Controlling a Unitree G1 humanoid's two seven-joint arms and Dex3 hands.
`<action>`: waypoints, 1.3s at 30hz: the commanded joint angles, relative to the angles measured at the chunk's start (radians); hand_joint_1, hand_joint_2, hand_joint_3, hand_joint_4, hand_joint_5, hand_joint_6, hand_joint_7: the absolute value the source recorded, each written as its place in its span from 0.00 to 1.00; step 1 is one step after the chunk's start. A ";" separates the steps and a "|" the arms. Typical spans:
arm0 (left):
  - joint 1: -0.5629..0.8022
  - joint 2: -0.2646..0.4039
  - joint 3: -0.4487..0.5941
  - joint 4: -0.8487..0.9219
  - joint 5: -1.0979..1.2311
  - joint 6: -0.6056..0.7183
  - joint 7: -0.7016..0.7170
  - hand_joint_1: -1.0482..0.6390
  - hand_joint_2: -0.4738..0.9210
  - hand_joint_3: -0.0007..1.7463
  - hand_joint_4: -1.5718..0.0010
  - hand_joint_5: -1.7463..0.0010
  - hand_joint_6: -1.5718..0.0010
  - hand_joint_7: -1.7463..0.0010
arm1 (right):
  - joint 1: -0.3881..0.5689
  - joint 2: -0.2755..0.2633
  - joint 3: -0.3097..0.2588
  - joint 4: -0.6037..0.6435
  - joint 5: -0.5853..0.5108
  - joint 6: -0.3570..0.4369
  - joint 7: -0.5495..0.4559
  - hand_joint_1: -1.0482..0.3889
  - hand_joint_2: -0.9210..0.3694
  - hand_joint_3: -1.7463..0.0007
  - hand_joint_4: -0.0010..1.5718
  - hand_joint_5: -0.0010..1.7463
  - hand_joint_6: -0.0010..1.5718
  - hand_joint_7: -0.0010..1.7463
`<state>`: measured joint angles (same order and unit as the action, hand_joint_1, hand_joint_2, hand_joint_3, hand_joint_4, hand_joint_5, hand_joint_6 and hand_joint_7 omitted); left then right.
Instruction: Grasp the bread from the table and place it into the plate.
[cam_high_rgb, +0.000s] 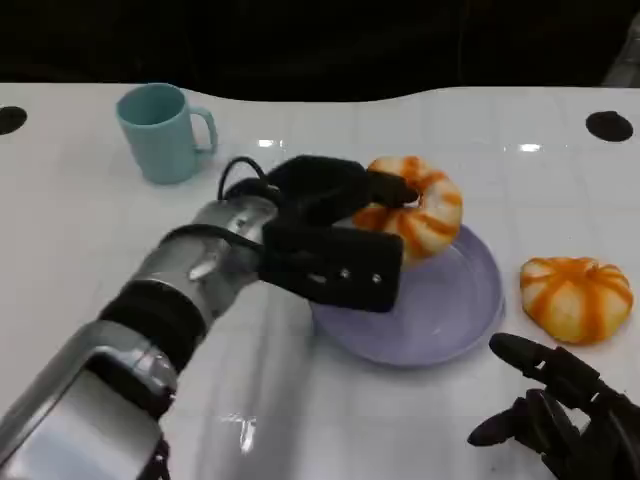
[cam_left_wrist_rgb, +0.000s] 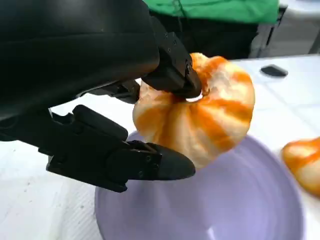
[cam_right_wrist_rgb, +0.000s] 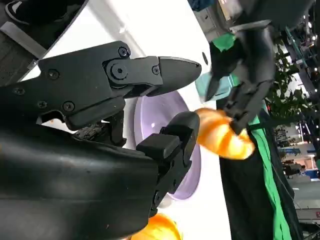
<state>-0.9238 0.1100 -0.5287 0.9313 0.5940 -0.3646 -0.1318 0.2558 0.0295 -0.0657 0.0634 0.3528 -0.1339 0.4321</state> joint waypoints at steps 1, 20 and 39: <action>0.065 0.058 0.035 -0.118 -0.039 0.008 -0.066 0.26 1.00 0.22 0.72 0.83 0.63 0.95 | -0.001 -0.018 -0.011 0.000 0.007 -0.002 0.004 0.21 0.00 0.80 0.44 0.66 0.57 0.21; 0.054 0.012 0.030 -0.111 0.011 0.102 -0.043 0.26 1.00 0.10 1.00 0.44 0.41 0.89 | 0.004 -0.012 -0.005 -0.010 0.008 -0.001 0.002 0.21 0.00 0.81 0.44 0.66 0.58 0.21; 0.038 0.027 0.020 -0.093 0.004 0.057 -0.086 0.24 1.00 0.13 0.77 0.51 0.61 0.98 | 0.008 -0.014 -0.002 -0.016 -0.004 -0.002 -0.010 0.21 0.00 0.81 0.44 0.66 0.58 0.21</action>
<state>-0.8742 0.1162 -0.5164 0.8418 0.6110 -0.2992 -0.1958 0.2563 0.0269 -0.0646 0.0582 0.3531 -0.1306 0.4276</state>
